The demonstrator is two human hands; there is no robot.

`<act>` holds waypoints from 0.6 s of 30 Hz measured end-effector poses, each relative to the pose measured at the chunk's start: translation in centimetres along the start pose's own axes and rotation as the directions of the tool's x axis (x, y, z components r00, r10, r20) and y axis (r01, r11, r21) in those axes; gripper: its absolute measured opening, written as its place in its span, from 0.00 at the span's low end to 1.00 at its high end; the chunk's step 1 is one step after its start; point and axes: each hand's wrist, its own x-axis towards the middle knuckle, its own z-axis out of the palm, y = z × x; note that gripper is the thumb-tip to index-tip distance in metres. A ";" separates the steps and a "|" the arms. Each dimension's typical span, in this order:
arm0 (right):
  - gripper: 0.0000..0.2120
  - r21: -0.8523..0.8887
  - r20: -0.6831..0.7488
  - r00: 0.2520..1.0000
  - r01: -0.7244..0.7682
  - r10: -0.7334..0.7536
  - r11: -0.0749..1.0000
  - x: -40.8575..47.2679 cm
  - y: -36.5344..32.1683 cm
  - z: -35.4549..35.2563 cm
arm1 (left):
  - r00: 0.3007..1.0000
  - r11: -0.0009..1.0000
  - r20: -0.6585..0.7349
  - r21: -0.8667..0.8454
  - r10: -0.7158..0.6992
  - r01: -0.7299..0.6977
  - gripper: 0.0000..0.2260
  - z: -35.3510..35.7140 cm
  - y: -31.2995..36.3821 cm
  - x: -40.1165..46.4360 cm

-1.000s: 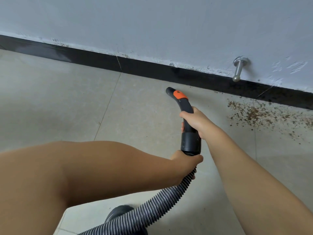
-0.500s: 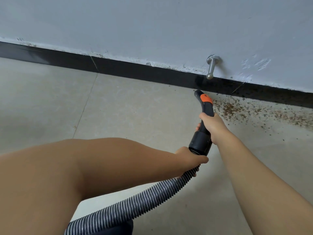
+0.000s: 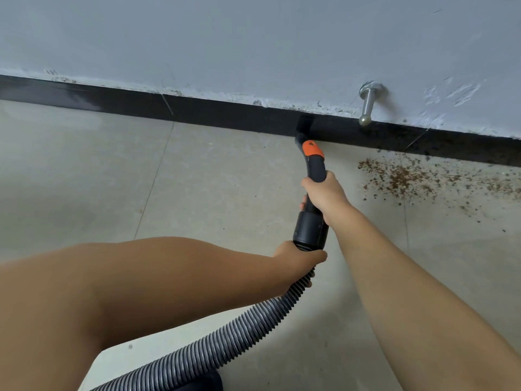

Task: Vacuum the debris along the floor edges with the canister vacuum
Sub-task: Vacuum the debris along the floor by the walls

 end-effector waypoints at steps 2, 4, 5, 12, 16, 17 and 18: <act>0.13 -0.025 0.024 1.000 0.004 -0.004 1.000 -0.2 -0.3 1.3 | 1.000 1.000 -0.013 -0.013 -0.006 0.005 0.07 -0.9 -0.3 -0.2; 0.13 -0.043 0.040 0.999 -0.001 0.003 0.999 -0.4 -0.4 1.7 | 1.000 1.000 -0.007 -0.023 -0.012 0.012 0.07 -1.2 -0.4 -0.4; 0.13 -0.053 0.041 0.999 -0.004 0.006 0.999 -0.6 -0.4 1.5 | 1.000 1.000 0.004 -0.025 -0.015 0.015 0.07 -1.0 -0.3 -0.6; 0.11 -0.102 -0.002 0.999 -0.042 0.042 0.994 -3.1 1.5 -3.0 | 0.994 0.999 0.106 0.010 -0.036 0.035 0.08 3.2 -1.5 -2.5; 0.12 -0.176 0.029 1.000 -0.004 0.009 0.984 -3.6 1.4 -2.3 | 0.997 0.999 0.074 -0.034 -0.005 0.008 0.08 3.3 -1.7 -3.7; 0.13 -0.180 0.049 0.999 0.012 -0.003 0.984 -3.6 1.0 -1.6 | 0.999 0.999 0.055 -0.039 0.002 0.001 0.08 2.7 -1.6 -3.9; 0.14 -0.167 0.083 0.996 0.026 -0.012 0.986 -3.6 0.6 -0.9 | 0.999 0.999 0.033 -0.044 0.008 -0.007 0.08 1.9 -1.5 -4.2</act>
